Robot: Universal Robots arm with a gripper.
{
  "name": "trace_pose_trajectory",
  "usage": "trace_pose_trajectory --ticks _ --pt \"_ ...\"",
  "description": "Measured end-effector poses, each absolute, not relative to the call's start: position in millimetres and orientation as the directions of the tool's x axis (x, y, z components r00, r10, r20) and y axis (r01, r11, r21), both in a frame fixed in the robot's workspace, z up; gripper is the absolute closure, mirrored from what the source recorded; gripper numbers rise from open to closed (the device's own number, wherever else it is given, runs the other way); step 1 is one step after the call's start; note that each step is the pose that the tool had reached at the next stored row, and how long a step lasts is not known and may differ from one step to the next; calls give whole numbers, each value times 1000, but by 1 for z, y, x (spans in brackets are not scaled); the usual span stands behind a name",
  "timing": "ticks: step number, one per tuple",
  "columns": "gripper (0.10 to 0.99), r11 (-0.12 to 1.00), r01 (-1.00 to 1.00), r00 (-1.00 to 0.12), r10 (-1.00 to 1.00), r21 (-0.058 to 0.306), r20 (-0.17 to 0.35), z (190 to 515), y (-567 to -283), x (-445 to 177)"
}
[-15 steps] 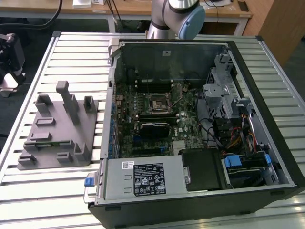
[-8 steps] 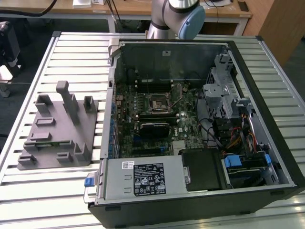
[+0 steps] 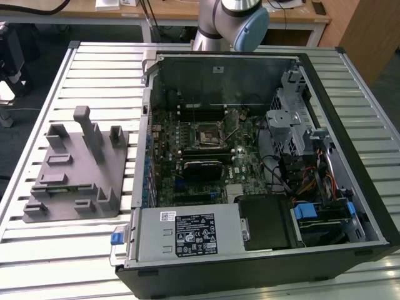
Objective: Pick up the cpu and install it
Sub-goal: 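Pick up the cpu and move it towards the insertion slot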
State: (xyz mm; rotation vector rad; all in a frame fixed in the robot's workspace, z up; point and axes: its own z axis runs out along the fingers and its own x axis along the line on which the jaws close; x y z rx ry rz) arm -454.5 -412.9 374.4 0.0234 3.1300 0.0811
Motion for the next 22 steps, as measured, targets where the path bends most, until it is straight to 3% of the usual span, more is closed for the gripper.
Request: trace_pose_trajectory --ticks 22 --pt "545 998 17 -999 16 52 34 374 -412 -401"
